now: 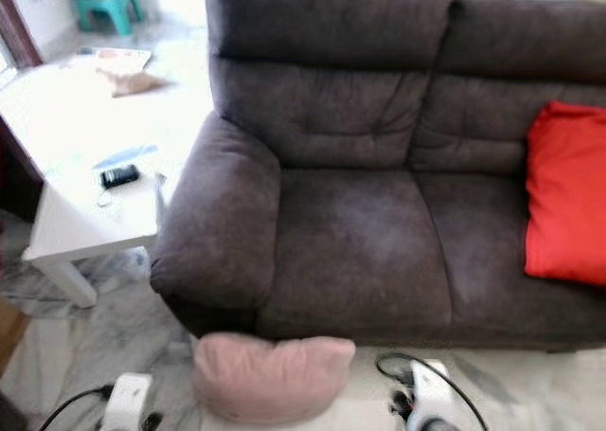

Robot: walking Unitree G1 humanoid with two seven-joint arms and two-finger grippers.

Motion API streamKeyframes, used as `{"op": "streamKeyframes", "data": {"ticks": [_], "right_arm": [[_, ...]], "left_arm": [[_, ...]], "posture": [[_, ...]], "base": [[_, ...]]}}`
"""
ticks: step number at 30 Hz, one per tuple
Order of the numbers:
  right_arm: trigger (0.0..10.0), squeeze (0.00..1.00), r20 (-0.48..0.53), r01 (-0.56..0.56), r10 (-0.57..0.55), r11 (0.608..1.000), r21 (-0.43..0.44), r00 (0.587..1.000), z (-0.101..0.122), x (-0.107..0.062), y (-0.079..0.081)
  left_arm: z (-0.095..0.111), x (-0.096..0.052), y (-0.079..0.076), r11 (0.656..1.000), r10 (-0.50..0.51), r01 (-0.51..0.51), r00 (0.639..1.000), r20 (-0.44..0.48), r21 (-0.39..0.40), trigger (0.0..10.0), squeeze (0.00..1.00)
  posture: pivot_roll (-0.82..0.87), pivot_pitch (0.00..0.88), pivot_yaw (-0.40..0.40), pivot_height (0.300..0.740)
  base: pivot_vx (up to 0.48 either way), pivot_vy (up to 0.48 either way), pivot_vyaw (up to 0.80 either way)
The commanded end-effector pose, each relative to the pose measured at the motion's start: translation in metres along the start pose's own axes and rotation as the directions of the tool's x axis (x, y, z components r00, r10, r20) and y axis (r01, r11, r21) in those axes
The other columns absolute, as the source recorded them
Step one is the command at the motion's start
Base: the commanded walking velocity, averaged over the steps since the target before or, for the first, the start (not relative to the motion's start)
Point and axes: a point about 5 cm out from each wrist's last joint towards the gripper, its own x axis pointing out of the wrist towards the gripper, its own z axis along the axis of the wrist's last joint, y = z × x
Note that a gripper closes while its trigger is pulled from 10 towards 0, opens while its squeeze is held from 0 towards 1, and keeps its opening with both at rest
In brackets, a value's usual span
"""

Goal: Move the pillow to the sofa from floor

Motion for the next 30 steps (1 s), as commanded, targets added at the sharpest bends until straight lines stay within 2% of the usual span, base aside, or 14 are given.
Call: {"op": "streamKeyframes", "data": {"ticks": [1,6,15,18,20,21,23,25,26,27,28,30], "right_arm": [[10.0,0.00,-0.032,0.025,-0.025,1.000,0.009,0.999,-0.011,-0.006,-0.010],[10.0,0.00,-0.025,0.021,-0.021,1.000,0.013,0.999,-0.010,-0.006,-0.009],[10.0,0.00,-0.007,0.001,-0.001,1.000,-0.007,1.000,-0.008,-0.006,-0.009],[10.0,0.00,0.019,-0.002,0.002,1.000,-0.009,1.000,-0.006,-0.006,-0.008],[10.0,0.00,0.057,-0.005,0.006,1.000,-0.015,0.998,-0.003,-0.006,-0.008],[10.0,0.00,0.102,0.000,0.003,1.000,-0.023,0.995,0.000,-0.007,-0.008],[10.0,0.00,0.120,0.003,0.000,1.000,-0.026,0.993,0.002,-0.007,-0.008],[10.0,0.00,0.178,0.021,-0.021,1.000,-0.002,0.984,0.005,-0.009,-0.009],[10.0,0.00,0.178,0.021,-0.021,1.000,-0.002,0.984,0.005,-0.009,-0.009],[10.0,0.00,0.203,0.025,-0.025,1.000,0.005,0.979,0.007,-0.009,-0.010],[10.0,0.00,0.241,0.023,-0.024,1.000,0.006,0.970,0.009,-0.011,-0.010],[10.0,0.00,0.257,0.023,-0.023,1.000,0.005,0.966,0.010,-0.012,-0.010]], "left_arm": [[0.001,0.000,-0.010,1.000,-0.022,0.022,1.000,-0.002,-0.006,10.0,0.00],[0.003,0.001,-0.013,1.000,-0.024,0.024,1.000,0.014,-0.002,10.0,0.00],[0.007,0.001,-0.010,0.997,0.034,-0.030,0.998,0.053,-0.073,10.0,0.00],[0.011,0.001,-0.006,0.994,0.064,-0.056,0.995,0.080,-0.099,10.0,0.00],[0.020,0.001,-0.002,0.990,0.092,-0.076,0.987,0.128,-0.121,10.0,0.00],[0.032,0.001,0.002,0.988,0.114,-0.090,0.974,0.196,-0.128,10.0,0.00],[0.037,0.001,0.003,0.987,0.123,-0.095,0.966,0.228,-0.129,10.0,0.00],[0.049,0.000,0.006,0.986,0.139,-0.104,0.942,0.305,-0.129,10.0,0.00],[0.049,0.000,0.006,0.986,0.139,-0.104,0.942,0.305,-0.129,10.0,0.00],[0.059,-0.002,0.008,0.987,0.146,-0.109,0.920,0.363,-0.121,10.0,0.00],[0.078,-0.006,0.010,0.986,0.158,-0.113,0.868,0.471,-0.123,10.0,0.00],[0.087,-0.009,0.010,0.985,0.166,-0.114,0.839,0.519,-0.132,10.0,0.00]], "posture": [[0.02,0.083,-0.038,0.740],[0.02,0.085,-0.038,0.740],[0.02,0.085,-0.042,0.740],[0.01,0.086,-0.043,0.740],[0.01,0.085,-0.042,0.740],[0.02,0.084,-0.043,0.740],[0.02,0.084,-0.044,0.740],[0.01,0.079,-0.045,0.740],[0.01,0.079,-0.045,0.740],[0.01,0.075,-0.047,0.740],[0.00,0.069,-0.047,0.740],[0.01,0.066,-0.048,0.740]], "base": [[0.000,0.000,0.00],[0.000,0.000,0.00],[0.000,0.000,0.00],[0.000,0.000,0.00],[0.000,0.000,0.00],[0.000,0.000,0.00],[0.000,0.000,0.00],[0.000,0.000,0.00],[0.000,0.000,0.00],[0.000,0.000,0.00],[0.000,0.000,0.00],[0.000,0.000,0.00]]}}
